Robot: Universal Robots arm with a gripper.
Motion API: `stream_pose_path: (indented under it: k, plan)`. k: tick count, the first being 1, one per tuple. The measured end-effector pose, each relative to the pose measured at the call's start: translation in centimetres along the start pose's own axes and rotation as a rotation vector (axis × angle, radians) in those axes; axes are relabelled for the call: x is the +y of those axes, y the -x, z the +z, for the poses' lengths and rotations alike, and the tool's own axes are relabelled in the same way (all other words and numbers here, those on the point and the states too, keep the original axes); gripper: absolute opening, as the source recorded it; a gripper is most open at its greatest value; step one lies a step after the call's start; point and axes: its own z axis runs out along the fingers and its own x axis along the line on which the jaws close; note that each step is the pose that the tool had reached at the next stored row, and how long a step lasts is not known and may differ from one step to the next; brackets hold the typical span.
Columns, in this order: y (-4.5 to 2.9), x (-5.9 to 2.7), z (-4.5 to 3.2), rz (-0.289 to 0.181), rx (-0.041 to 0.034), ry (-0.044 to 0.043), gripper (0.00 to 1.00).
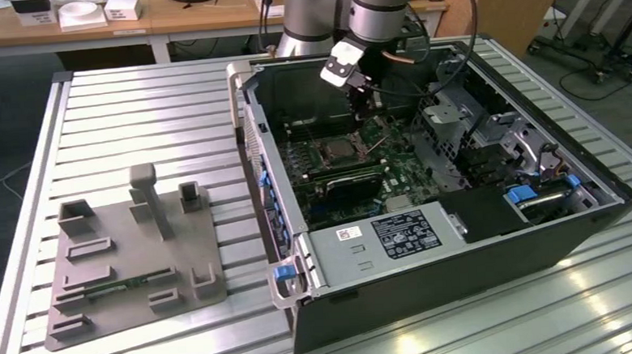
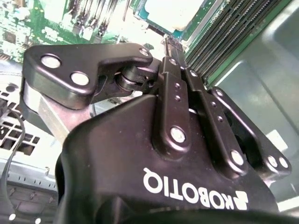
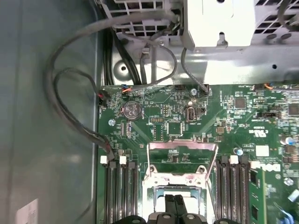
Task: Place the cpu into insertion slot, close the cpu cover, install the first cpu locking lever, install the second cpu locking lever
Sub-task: 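Close the cpu cover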
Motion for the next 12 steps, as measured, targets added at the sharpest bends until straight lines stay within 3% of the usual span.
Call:
stream_pose_path:
  k: [3, 7, 12]
  plan:
    - [0.01, 0.07, -0.82, 0.000, -0.0001, 0.0000, 0.10]
    - [0.00, 0.40, -1.01, 0.000, 0.0005, 0.0000, 0.10]
    - [-0.03, 2.58, -0.95, 0.000, 0.0009, -0.0002, 0.10]
